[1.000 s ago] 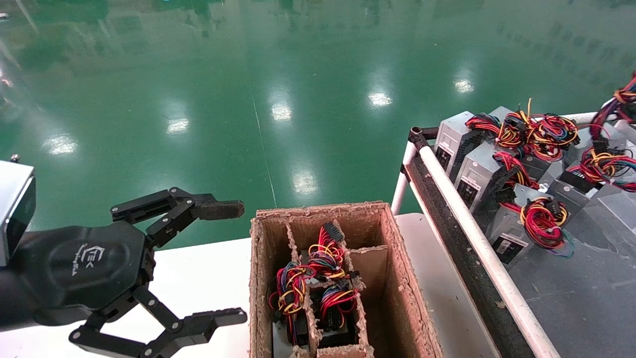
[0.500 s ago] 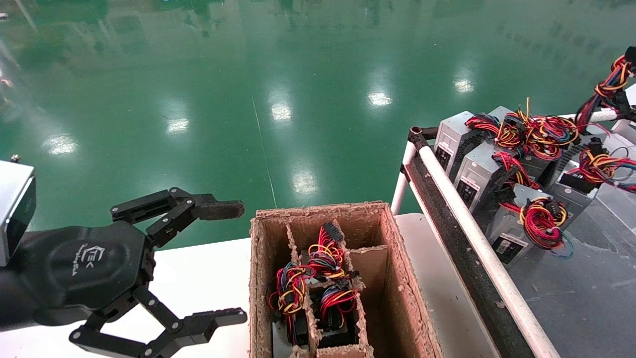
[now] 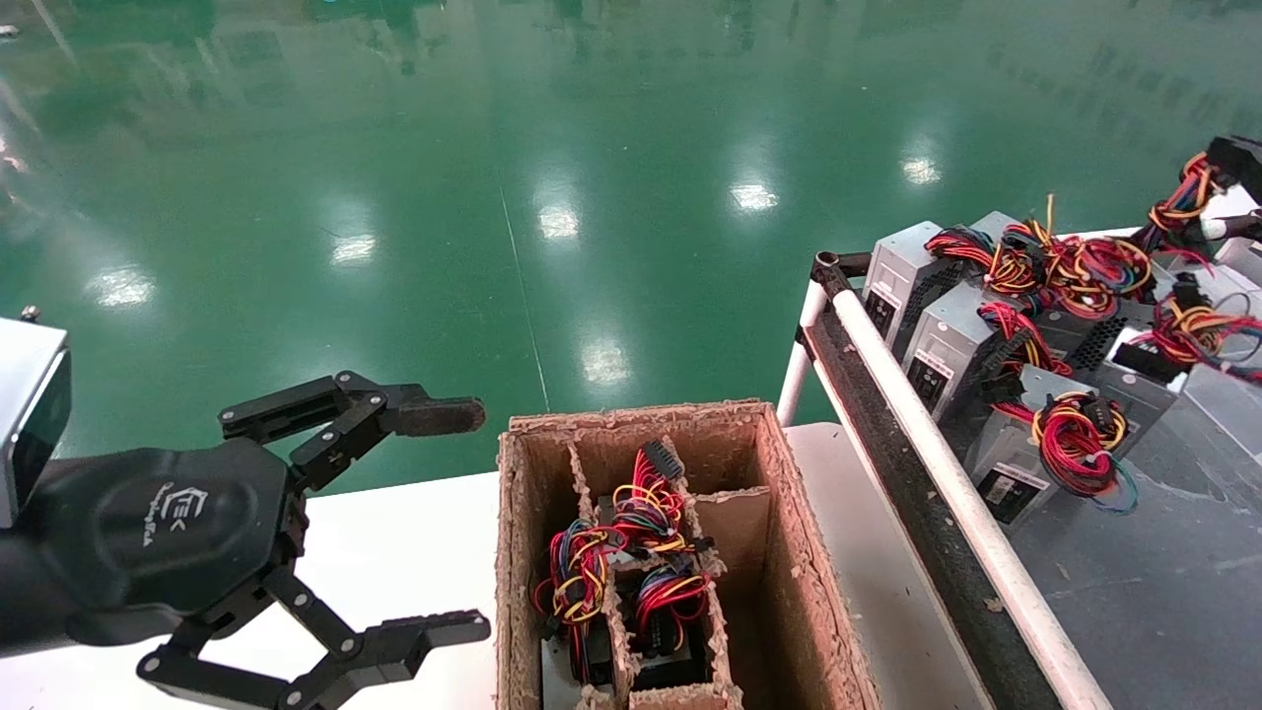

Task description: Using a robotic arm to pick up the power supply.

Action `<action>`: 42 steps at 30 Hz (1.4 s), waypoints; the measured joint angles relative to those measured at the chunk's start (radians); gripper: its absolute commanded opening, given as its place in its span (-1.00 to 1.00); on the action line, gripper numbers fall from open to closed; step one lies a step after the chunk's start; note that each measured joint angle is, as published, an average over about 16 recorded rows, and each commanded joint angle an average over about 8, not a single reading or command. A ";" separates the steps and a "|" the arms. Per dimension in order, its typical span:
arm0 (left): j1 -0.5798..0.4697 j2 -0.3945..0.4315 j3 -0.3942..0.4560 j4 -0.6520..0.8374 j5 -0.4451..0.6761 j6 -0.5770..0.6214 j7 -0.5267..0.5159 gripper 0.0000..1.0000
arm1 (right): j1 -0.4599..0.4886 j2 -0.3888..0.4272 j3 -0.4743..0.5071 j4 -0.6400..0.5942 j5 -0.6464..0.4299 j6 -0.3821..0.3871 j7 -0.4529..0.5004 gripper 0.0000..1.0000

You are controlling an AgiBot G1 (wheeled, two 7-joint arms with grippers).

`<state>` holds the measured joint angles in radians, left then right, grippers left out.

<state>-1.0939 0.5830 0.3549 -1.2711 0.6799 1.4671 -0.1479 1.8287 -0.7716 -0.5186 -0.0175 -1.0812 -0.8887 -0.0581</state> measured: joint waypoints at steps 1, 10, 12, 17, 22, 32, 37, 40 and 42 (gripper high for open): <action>0.000 0.000 0.000 0.000 0.000 0.000 0.000 1.00 | -0.003 0.004 0.000 0.000 0.000 -0.005 0.003 -1.00; 0.000 0.000 0.000 0.000 0.000 0.000 0.000 1.00 | -0.015 0.037 -0.001 0.006 -0.002 -0.049 0.025 -0.83; 0.000 0.000 0.000 0.000 0.000 0.000 0.000 1.00 | -0.016 0.040 -0.002 0.008 -0.003 -0.054 0.028 -0.33; 0.000 0.000 0.000 0.000 0.000 0.000 0.000 1.00 | -0.015 0.042 -0.004 0.012 -0.006 -0.060 0.033 0.91; 0.000 0.000 0.000 0.000 0.000 0.000 0.000 1.00 | -0.013 0.041 -0.007 0.016 -0.010 -0.063 0.037 1.00; 0.000 0.000 0.000 0.000 0.000 0.000 0.000 1.00 | -0.003 0.043 -0.009 0.023 -0.014 -0.073 0.037 1.00; 0.000 0.000 0.001 0.000 0.000 0.000 0.000 1.00 | 0.008 0.050 -0.005 0.031 -0.007 -0.086 0.029 1.00; 0.000 0.000 0.001 0.000 0.000 0.000 0.000 1.00 | 0.012 0.057 0.000 0.041 0.000 -0.102 0.021 1.00; 0.000 0.000 0.001 0.000 0.000 0.000 0.000 1.00 | 0.013 0.062 0.005 0.050 0.007 -0.113 0.016 1.00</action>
<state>-1.0940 0.5828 0.3554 -1.2710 0.6794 1.4668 -0.1476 1.8413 -0.7096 -0.5138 0.0326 -1.0745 -1.0015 -0.0419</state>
